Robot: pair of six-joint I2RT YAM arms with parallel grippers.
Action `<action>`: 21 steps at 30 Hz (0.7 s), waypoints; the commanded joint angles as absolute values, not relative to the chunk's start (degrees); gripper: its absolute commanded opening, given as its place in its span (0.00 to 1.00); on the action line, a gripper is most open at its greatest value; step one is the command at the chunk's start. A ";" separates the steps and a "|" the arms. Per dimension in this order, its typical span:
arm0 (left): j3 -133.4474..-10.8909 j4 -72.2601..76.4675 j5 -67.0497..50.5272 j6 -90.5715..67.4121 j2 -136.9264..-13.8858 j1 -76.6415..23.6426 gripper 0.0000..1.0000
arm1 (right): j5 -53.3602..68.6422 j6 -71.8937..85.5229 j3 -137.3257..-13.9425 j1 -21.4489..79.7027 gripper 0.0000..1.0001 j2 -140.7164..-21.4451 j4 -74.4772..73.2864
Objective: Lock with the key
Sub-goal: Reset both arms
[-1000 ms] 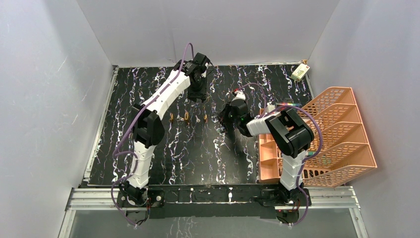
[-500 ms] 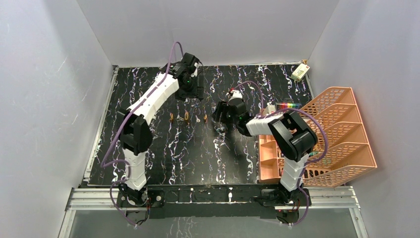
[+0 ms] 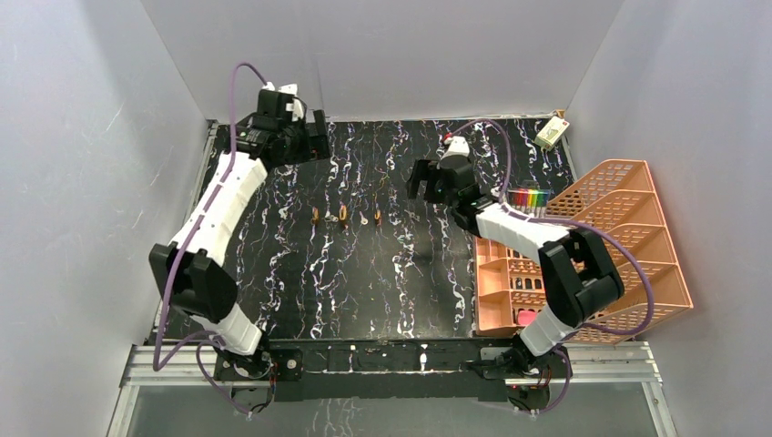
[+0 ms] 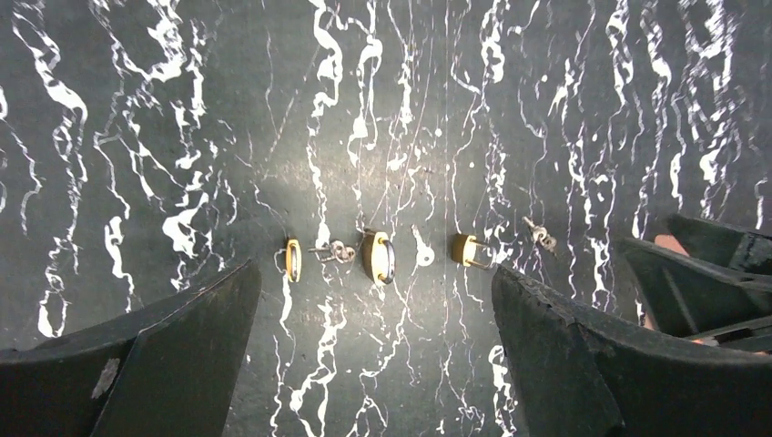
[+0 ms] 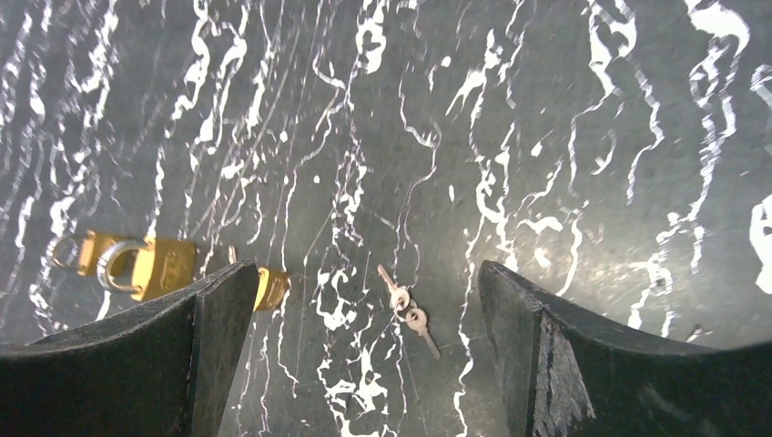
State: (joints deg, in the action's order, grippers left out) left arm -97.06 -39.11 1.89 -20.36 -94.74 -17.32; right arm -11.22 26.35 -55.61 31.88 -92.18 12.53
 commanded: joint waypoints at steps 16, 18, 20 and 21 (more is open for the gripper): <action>-77.08 -23.57 -10.48 -15.84 -75.70 -3.54 0.98 | -4.10 23.56 -61.81 29.13 0.61 -94.65 -1.27; -76.12 -23.02 -11.11 -15.98 -75.47 -2.90 0.98 | -3.96 24.08 -62.13 29.90 0.54 -96.73 -0.85; -75.97 -22.70 -11.80 -16.00 -75.25 -2.44 0.98 | -3.43 24.57 -63.28 29.96 0.51 -99.35 -1.28; -76.02 -22.68 -11.93 -15.90 -75.19 -2.34 0.98 | -3.12 24.75 -64.07 29.89 0.51 -100.79 -1.62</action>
